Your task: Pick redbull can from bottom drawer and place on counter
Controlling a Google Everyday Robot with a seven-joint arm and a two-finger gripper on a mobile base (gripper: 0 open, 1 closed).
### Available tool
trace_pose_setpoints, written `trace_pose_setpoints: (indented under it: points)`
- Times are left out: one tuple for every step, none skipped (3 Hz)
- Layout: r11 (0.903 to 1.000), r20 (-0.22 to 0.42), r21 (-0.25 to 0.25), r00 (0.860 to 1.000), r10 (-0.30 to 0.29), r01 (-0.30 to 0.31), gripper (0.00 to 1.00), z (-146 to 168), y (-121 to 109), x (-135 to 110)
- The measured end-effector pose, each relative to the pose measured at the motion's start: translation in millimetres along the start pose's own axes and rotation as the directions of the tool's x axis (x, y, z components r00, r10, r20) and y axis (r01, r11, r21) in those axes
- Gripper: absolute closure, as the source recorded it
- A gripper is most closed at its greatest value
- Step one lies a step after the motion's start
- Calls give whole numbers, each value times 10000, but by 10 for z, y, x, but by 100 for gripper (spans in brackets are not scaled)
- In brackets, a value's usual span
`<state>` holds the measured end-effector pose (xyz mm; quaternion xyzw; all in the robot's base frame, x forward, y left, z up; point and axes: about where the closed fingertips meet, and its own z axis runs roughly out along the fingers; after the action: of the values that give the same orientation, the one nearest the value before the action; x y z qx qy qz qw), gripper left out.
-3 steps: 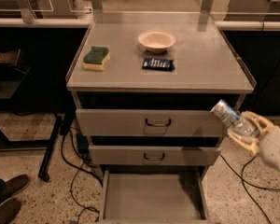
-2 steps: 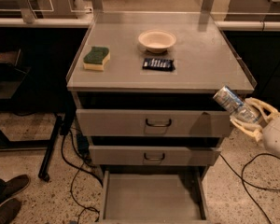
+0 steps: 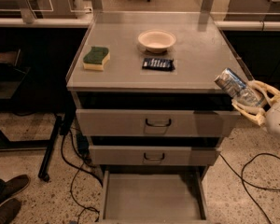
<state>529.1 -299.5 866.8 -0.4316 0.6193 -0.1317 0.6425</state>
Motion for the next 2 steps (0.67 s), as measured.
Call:
trace_pose_setpoints:
  points:
    - [9995, -66, 221, 9997, -239, 240, 100, 425, -582, -117]
    - [9995, -67, 216, 9997, -240, 241, 100, 423, -579, -118]
